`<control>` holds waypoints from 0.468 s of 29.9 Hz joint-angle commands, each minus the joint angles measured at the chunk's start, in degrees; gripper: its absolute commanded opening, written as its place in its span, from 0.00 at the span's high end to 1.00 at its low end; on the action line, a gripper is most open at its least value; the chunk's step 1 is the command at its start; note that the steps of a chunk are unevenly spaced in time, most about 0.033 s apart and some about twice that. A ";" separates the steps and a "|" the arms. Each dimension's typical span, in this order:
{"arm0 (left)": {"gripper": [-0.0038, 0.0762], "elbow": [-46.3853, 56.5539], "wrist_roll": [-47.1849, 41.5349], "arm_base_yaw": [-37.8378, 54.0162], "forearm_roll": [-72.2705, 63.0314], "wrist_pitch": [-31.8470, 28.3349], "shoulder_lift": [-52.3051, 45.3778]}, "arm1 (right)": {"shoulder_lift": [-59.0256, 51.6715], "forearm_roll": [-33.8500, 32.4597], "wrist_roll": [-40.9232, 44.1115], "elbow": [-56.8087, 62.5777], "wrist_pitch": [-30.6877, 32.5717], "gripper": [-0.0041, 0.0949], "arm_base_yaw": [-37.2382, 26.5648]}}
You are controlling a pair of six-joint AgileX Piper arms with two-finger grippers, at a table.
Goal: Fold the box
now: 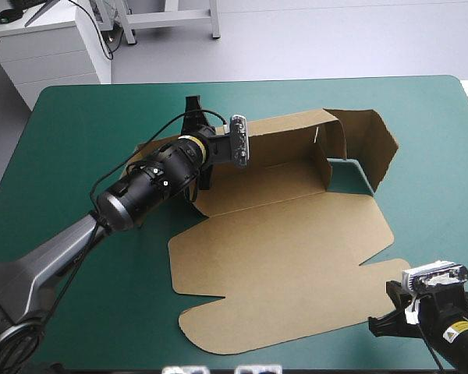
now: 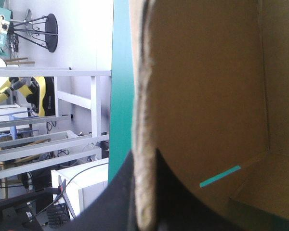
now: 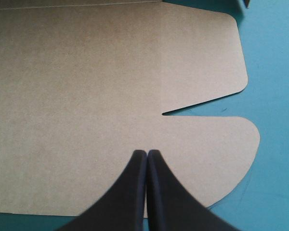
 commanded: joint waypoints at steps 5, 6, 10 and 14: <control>0.96 4.55 4.42 -0.59 0.75 -8.86 -7.81 | 0.58 0.70 -0.54 -1.45 -3.43 0.98 0.25; 0.96 5.50 4.54 -0.59 0.88 -9.56 -8.53 | 0.58 0.70 -0.54 -1.45 -3.43 0.98 0.25; 0.96 9.77 5.11 -0.59 0.87 -13.61 -12.60 | 0.58 0.70 -0.54 -1.45 -3.43 0.98 0.25; 0.96 14.62 5.17 -0.59 0.87 -19.10 -16.70 | 0.58 0.70 -0.54 -1.45 -3.43 0.98 0.25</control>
